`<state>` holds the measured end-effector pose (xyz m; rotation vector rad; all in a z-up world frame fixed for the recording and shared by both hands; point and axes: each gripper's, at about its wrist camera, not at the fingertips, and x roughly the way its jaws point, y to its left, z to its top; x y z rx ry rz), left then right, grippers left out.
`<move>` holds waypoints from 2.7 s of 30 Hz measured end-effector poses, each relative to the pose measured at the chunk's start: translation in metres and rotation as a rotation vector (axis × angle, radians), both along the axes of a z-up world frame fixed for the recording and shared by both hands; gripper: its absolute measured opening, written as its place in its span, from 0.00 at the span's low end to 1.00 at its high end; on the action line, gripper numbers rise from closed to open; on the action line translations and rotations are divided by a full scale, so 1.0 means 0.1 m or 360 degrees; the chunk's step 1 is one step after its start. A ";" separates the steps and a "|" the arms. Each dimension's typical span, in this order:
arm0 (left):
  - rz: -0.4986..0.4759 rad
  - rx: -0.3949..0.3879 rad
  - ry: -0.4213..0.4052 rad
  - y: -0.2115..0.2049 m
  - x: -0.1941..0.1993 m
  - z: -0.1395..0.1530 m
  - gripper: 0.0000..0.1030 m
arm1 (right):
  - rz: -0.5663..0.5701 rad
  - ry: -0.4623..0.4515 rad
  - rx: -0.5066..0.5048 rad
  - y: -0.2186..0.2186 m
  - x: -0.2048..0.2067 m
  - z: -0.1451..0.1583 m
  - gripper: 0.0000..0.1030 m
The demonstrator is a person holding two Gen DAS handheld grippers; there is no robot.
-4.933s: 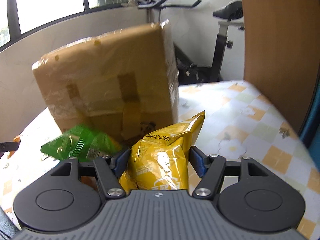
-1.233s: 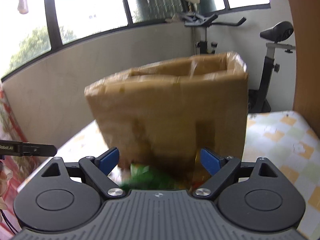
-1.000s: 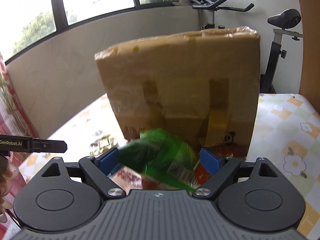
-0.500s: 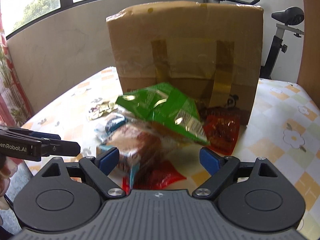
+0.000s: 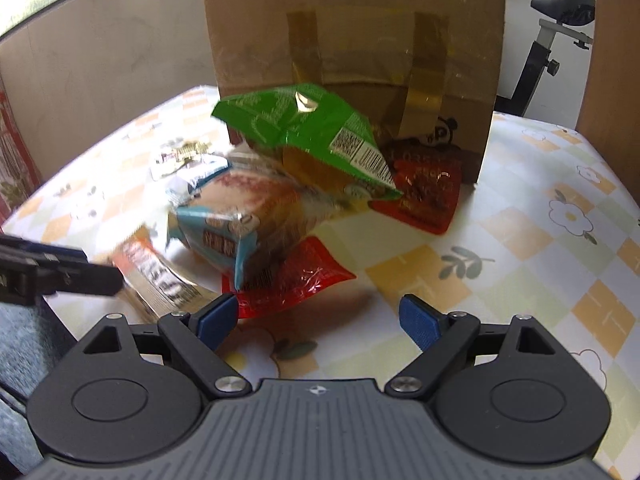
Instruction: Organize snacks
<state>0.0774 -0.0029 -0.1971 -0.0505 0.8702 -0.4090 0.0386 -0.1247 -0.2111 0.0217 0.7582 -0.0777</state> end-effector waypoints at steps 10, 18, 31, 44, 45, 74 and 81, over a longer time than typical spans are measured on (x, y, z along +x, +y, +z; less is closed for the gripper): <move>0.0003 -0.0022 0.0064 -0.03 0.12 -0.05 0.62 | 0.0242 0.0070 -0.0169 0.32 0.09 -0.09 0.86; 0.0177 -0.0064 0.0091 -0.04 0.42 -0.10 0.63 | 0.0418 0.0025 -0.0211 0.54 0.13 -0.14 0.86; 0.0197 0.0094 -0.0074 0.06 0.35 -0.15 0.54 | 0.0009 -0.0124 -0.0005 0.02 0.00 0.01 0.86; 0.0205 0.0128 -0.0124 0.05 0.30 -0.16 0.54 | -0.0145 -0.0178 0.0029 -0.17 0.01 0.06 0.74; 0.0204 0.0128 -0.0124 0.06 0.29 -0.17 0.54 | -0.0140 -0.0159 0.0064 -0.18 0.03 0.03 0.71; 0.0181 0.0193 -0.0109 -0.03 0.32 -0.26 0.56 | -0.0105 -0.0123 -0.0048 -0.04 0.05 -0.18 0.67; 0.0177 0.0196 -0.0114 -0.03 0.32 -0.26 0.56 | -0.0074 -0.0143 0.0006 -0.06 0.07 -0.17 0.51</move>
